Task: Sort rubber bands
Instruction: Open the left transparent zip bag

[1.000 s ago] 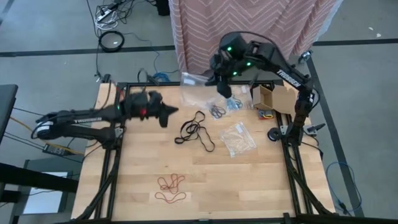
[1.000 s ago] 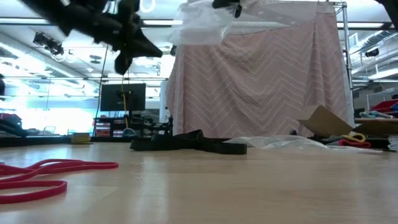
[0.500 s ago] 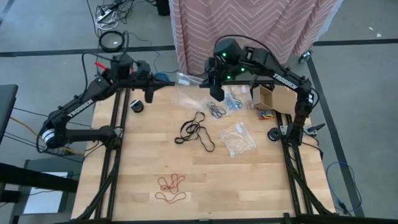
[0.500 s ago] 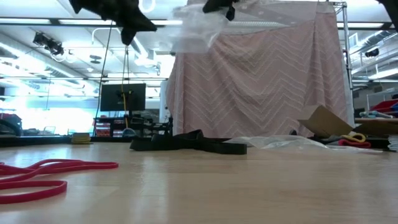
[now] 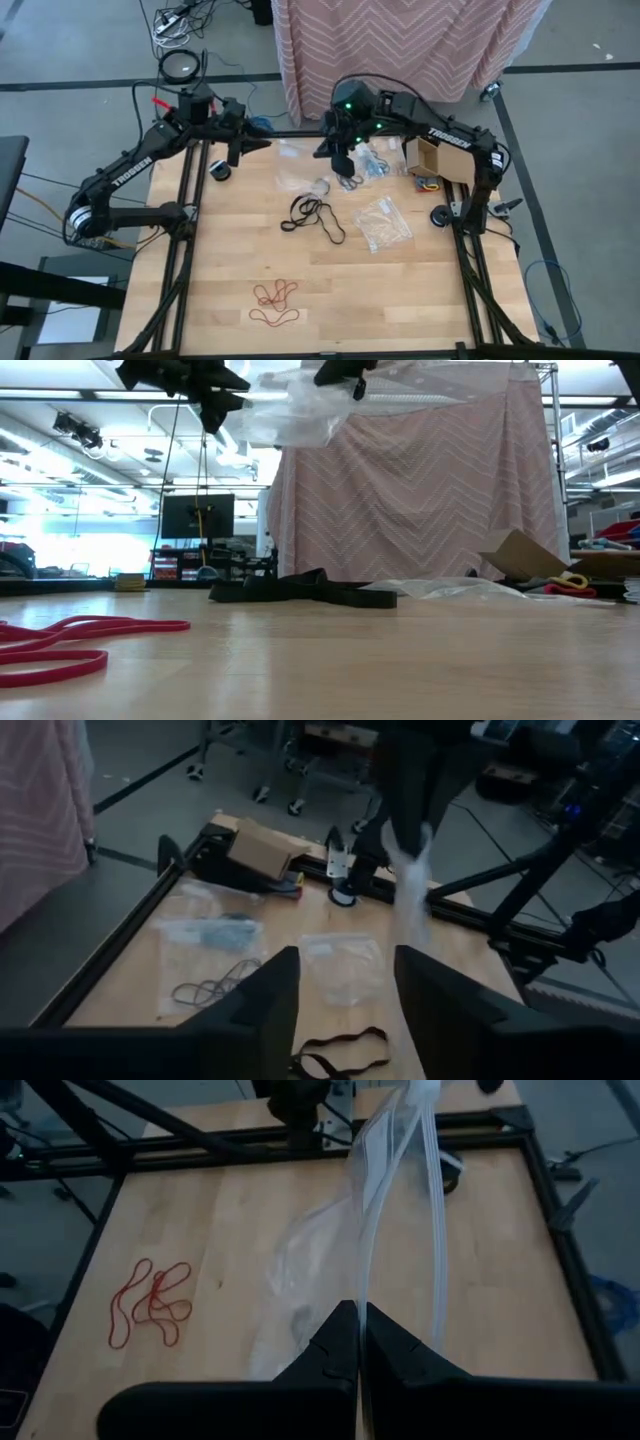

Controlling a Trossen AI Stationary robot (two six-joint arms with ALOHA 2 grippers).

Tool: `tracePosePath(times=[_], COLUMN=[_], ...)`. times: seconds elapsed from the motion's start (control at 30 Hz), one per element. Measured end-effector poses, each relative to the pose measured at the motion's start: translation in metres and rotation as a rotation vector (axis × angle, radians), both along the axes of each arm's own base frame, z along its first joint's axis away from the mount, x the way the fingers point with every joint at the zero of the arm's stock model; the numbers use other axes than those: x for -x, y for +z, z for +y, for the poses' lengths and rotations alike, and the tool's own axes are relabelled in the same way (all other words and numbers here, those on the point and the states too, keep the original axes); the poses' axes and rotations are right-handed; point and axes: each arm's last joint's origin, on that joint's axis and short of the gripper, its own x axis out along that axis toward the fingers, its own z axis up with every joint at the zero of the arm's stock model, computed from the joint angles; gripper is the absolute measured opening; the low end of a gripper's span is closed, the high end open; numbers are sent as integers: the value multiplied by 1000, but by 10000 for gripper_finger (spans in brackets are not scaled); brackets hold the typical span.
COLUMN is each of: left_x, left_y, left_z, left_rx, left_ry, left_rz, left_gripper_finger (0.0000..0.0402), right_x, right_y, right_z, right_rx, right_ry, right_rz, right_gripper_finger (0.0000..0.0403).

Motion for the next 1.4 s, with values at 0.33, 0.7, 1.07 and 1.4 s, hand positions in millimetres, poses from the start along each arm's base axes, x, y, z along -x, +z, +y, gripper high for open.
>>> tracePosePath(times=[0.33, 0.7, 1.07, 1.4], left_x=[-7, -10, -10, 2], left_y=[-5, 3, 5, -2], left_z=[1, 2, 1, 10], left_rx=[54, 29, 66, 145], left_ry=[-51, -55, -106, -60], left_rz=[7, -61, -79, -30], left_gripper_finger=[182, 182, 182, 195], right_x=[-10, -10, -9, -9], right_y=[-7, -7, -7, -7], right_z=[-3, -3, -6, -5], right_rx=[-33, -34, -34, -42], right_ry=[1, 2, -5, 4], right_rz=[-67, -70, -69, -68], right_gripper_finger=[0, 0, 0, 0])
